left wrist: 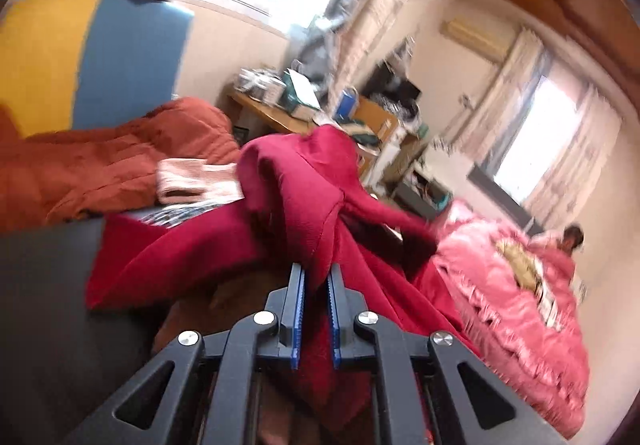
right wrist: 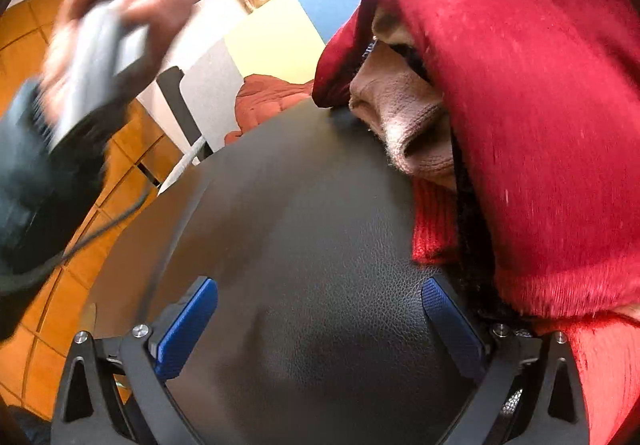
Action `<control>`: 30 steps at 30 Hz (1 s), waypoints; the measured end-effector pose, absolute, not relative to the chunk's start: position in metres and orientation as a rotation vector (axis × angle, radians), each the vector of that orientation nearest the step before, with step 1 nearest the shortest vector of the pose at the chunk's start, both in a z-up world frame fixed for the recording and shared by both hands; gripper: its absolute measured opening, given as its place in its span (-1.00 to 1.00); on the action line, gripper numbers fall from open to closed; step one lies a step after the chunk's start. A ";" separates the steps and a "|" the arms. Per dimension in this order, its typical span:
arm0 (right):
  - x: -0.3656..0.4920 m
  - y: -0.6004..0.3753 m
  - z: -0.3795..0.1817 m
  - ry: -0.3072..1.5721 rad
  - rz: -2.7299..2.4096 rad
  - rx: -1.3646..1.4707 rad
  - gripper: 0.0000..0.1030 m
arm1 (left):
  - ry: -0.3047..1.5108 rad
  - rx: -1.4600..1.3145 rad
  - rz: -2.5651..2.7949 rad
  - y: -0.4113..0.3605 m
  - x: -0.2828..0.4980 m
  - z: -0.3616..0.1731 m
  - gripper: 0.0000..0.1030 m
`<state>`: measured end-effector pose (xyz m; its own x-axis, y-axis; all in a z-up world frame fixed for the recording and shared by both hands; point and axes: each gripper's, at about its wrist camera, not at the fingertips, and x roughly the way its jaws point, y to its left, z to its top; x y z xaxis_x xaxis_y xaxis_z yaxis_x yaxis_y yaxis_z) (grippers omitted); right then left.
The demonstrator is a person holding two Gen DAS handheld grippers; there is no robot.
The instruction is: Fold clothes
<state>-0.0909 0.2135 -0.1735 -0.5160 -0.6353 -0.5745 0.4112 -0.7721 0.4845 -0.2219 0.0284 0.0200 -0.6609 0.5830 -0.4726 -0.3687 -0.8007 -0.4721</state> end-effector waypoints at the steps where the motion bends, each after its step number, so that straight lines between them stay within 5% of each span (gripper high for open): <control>1: -0.091 0.212 -0.173 -0.381 -2.278 1.028 1.00 | -0.474 -0.849 2.438 0.016 -0.210 0.018 -0.83; 30: -0.019 0.068 -0.099 -0.069 -1.937 1.008 1.00 | -1.153 -1.124 2.856 -0.301 0.024 -0.101 -0.81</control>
<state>-0.0186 0.0678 -0.0985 -0.2406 -0.7477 -0.6190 0.7020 -0.5744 0.4210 0.0238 -0.3008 -0.1008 -0.7568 0.1210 -0.6424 0.3588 -0.7446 -0.5629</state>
